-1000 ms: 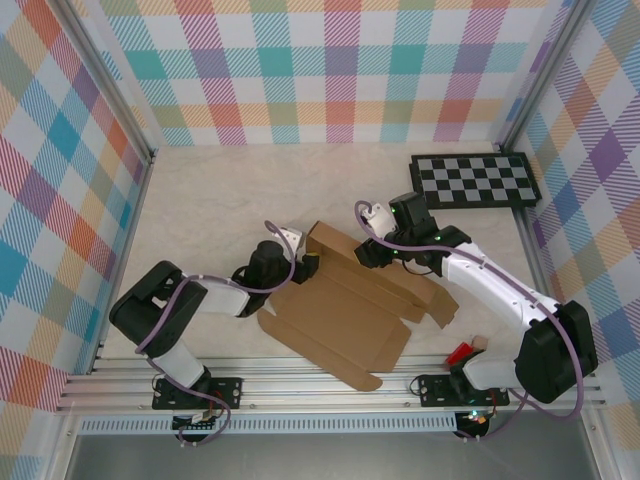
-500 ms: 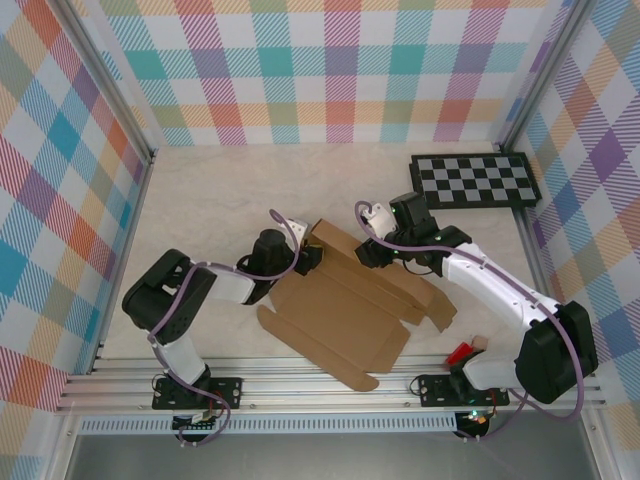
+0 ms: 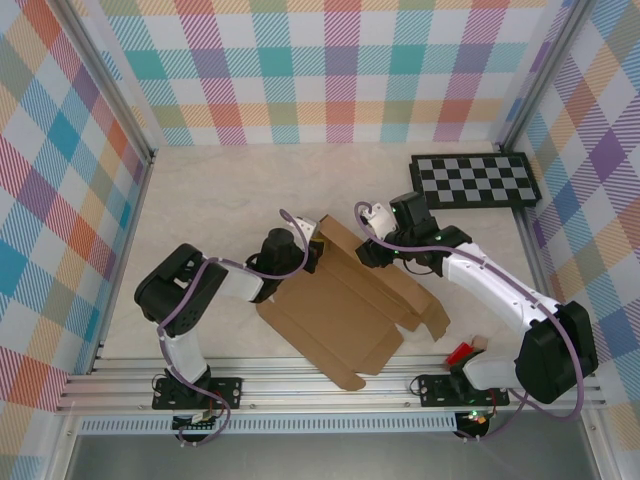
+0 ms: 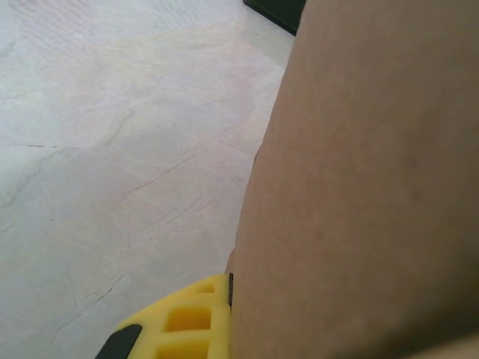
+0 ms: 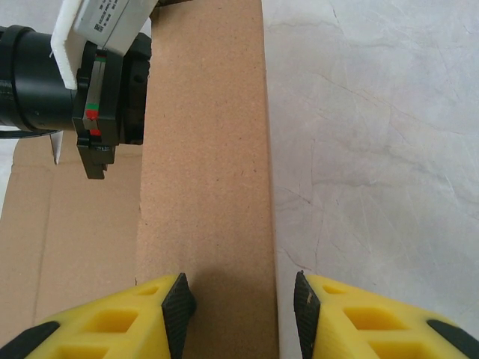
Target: Fold the paper box
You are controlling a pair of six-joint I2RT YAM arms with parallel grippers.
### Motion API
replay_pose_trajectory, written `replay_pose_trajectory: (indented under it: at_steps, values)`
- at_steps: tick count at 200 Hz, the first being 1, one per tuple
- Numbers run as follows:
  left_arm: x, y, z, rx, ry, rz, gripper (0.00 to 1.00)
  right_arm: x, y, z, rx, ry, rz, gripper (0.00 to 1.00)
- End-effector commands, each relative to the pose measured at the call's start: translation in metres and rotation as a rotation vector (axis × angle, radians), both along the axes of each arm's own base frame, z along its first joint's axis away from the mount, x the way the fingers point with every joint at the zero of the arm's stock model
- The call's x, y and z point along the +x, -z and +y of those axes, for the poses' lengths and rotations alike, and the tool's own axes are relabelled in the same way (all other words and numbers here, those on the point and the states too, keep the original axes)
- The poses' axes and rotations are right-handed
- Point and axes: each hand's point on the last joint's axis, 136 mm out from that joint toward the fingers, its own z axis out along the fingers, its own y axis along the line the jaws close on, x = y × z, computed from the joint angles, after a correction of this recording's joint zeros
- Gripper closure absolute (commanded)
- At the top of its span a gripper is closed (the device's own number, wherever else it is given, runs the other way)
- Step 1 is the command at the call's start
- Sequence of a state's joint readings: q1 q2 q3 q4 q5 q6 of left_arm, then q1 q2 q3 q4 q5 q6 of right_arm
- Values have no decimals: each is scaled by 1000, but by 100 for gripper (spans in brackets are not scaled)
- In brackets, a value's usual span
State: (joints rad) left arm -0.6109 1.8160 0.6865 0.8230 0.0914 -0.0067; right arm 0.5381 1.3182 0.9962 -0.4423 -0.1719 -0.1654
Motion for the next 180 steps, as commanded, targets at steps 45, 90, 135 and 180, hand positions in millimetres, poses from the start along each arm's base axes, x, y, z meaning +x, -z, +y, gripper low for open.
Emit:
replay_pose_trajectory:
  at_steps: [45, 90, 135, 180]
  values:
    - [7, 35, 44, 184, -285, 77, 100, -14, 12, -13, -62, 21, 84, 53]
    - [-3, 34, 75, 216, -365, 148, 100, -1, -41, -39, -11, 132, 24, 45]
    - [-11, 27, 96, 209, -409, 255, 100, 16, -87, -101, 20, 343, -69, 40]
    - [-13, 11, 123, 263, -517, 216, 100, 30, -81, -118, 146, 543, 66, 40]
